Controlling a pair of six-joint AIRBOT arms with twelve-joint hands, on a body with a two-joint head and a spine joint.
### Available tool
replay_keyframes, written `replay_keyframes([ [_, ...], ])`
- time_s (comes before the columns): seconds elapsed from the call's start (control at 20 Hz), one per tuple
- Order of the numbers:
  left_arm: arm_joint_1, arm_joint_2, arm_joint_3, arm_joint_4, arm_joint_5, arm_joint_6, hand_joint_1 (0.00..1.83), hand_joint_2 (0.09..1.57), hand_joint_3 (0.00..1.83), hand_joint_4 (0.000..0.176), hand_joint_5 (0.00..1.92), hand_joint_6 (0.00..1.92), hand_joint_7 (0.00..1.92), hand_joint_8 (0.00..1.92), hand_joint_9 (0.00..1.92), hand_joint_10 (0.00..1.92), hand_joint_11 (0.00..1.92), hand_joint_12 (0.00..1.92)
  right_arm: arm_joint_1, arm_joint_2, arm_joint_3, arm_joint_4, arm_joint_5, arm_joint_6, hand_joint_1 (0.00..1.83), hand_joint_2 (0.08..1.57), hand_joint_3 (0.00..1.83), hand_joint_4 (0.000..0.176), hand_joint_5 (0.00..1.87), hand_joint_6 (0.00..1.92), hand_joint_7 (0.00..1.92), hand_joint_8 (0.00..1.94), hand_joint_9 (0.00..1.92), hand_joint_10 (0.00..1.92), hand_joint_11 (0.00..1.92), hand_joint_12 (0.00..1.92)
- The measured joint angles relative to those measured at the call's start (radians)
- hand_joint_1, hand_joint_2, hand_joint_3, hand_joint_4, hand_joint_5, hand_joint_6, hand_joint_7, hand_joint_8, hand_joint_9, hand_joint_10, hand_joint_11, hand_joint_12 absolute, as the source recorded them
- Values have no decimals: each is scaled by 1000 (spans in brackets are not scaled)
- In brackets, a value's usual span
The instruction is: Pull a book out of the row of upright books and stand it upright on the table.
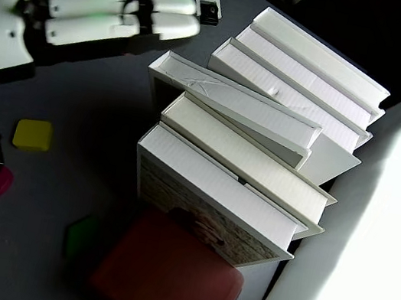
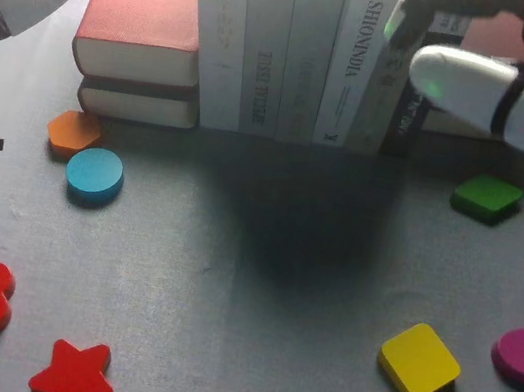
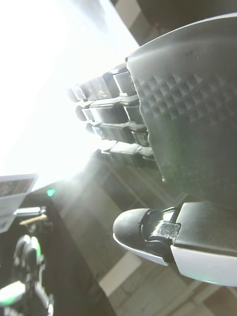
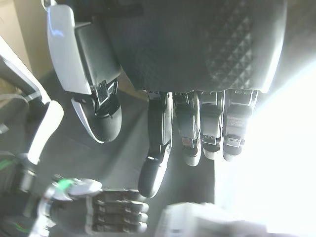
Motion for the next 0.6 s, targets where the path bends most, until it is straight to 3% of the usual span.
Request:
replay_keyframes([
  [0.15, 2, 0, 0, -13, -3, 0, 206, 1371, 2, 68, 105, 9, 0, 0, 0, 0, 0, 0, -57, 6, -24, -16, 87, 29, 108, 1430, 6, 0, 702, 751, 218, 9, 0, 0, 0, 0],
  [0.2, 4, 0, 0, -16, -4, 0, 220, 1372, 1, 67, 106, 9, 0, 0, 0, 0, 0, 0, -62, 6, -24, -28, 95, 32, 314, 1411, 0, 0, 615, 782, 235, 8, 0, 0, 0, 0],
  [0.25, 5, 0, 0, -16, -5, 0, 212, 1369, 0, 74, 103, 7, 0, 0, 0, 0, 0, 0, -62, 6, -24, -27, 98, 33, 294, 1426, 7, 0, 419, 710, 169, 1, 0, 0, 0, 0],
  [0.3, 5, 0, 0, -13, -4, 0, 213, 1374, 3, 67, 113, 11, 6, 2, 0, 0, 0, 0, -56, 8, -23, -23, 101, 33, 188, 1449, 4, 0, 295, 584, 111, 0, 0, 0, 0, 0],
  [0.35, 5, 0, 0, -11, -5, 0, 213, 1375, 3, 65, 114, 11, 6, 2, 0, 0, 0, 0, -48, 9, -16, -18, 107, 34, 37, 1480, 2, 0, 199, 364, 36, 0, 0, 0, 0, 0],
  [0.4, 5, 0, 0, -13, -5, 0, 202, 1374, 2, 70, 109, 8, 0, 0, 0, 0, 0, 0, -44, 9, -10, -12, 110, 33, 22, 1515, 66, 0, 298, 667, 121, 115, 30, 36, 0, 623],
  [0.45, 5, 0, 0, -14, -4, 0, 187, 1376, 3, 68, 105, 6, 0, 0, 0, 0, 0, 0, -38, 11, -8, 2, 114, 32, 4, 1488, 0, 0, 111, 605, 61, 38, 5, 6, 0, 124],
  [0.5, 5, 0, 0, -13, -5, 0, 187, 1376, 3, 72, 102, 4, 0, 0, 0, 0, 0, 0, -38, 12, -3, 14, 121, 26, 0, 1455, 0, 0, 21, 276, 11, 7, 0, 0, 0, 24],
  [0.6, 5, 0, 0, -14, -4, 0, 196, 1371, 0, 65, 109, 7, 5, 2, 0, 0, 0, 0, -35, 12, 2, 32, 105, 8, 5, 1395, 0, 0, 0, 18, 0, 0, 0, 0, 0, 0],
])
